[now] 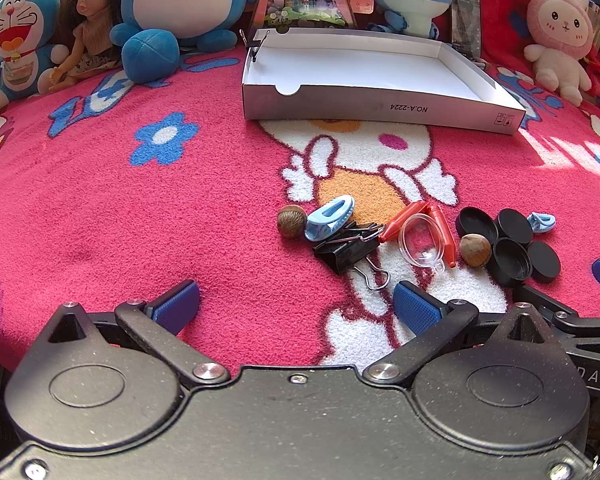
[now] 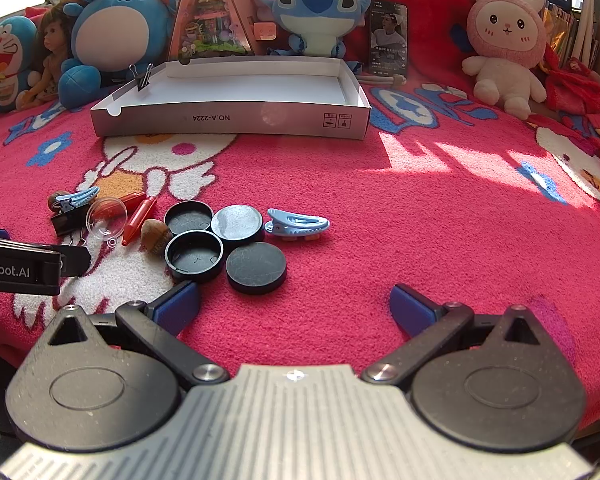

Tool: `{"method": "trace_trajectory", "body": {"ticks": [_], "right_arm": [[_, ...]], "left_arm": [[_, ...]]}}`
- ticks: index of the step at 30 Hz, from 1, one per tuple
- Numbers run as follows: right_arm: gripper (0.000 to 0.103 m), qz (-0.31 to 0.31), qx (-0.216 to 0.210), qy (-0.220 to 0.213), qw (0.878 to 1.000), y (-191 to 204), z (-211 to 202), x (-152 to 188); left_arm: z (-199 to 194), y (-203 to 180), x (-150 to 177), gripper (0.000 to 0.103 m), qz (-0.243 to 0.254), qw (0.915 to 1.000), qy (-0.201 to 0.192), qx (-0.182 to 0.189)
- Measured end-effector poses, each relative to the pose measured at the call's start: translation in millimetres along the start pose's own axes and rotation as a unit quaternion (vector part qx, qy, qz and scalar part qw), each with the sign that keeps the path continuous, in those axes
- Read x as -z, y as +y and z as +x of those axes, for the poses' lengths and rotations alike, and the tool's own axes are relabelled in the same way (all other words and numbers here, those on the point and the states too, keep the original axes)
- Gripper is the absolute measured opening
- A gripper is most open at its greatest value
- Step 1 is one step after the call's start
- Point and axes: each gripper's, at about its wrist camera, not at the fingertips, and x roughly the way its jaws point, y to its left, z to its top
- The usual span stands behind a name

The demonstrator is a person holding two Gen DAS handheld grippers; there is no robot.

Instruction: Organize rigid objects

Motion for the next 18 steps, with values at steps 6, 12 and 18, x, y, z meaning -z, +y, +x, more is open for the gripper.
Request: {"method": "trace_trajectory", "body": {"ticks": [6, 12, 18], "right_arm": [[0.103, 0.0, 0.0, 0.0, 1.0, 0.0, -0.2, 0.0], [0.103, 0.0, 0.0, -0.001, 1.0, 0.0, -0.5, 0.2], [0.103, 0.0, 0.0, -0.001, 1.0, -0.1, -0.8, 0.4]], "left_arm": [[0.0, 0.0, 0.0, 0.103, -0.001, 1.0, 0.0, -0.001], [-2.7, 2.2, -2.3, 0.103, -0.001, 1.0, -0.001, -0.001], [-3.8, 3.5, -2.8, 0.103, -0.001, 1.0, -0.001, -0.001]]}}
